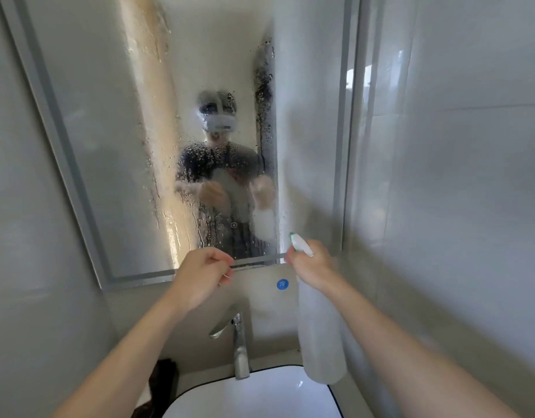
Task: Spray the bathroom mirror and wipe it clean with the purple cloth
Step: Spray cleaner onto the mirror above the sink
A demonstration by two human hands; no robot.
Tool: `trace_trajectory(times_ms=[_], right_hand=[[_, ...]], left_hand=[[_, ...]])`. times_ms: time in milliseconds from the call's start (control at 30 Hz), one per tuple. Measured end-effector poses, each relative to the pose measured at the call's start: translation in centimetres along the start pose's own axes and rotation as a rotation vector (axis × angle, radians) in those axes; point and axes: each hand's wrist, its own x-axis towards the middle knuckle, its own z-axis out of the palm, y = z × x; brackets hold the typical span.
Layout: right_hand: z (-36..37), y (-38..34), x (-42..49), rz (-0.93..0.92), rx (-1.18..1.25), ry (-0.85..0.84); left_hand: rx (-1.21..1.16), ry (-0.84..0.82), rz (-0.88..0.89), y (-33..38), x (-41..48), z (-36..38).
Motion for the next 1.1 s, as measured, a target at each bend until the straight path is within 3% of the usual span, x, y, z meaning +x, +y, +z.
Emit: trace_trajectory(times_ms=[233, 533, 700, 933, 1100], right_hand=[[-1.2, -10.8, 1.9, -0.233, 0.177, 0.051], [-2.9, -17.6, 4.0, -0.373, 0.069, 0.198], [-1.7, -14.4, 2.5, -0.286, 0.11, 0.148], [1.1, -3.4, -2.9, -0.11, 0.142, 0.061], [0.9, 3.2, -6.8, -0.008, 0.148, 0.112]], left_hand=[[0.1, 0.118, 0.134, 4.7, 0.6, -6.4], [0.058, 0.196, 0.22, 7.6, -0.1, -10.3], [0.03, 0.173, 0.166, 5.6, -0.2, -10.2], [-0.007, 0.067, 0.103, 0.0, -0.4, -6.1], [-0.051, -0.034, 0.006, -5.1, -1.4, -1.1]])
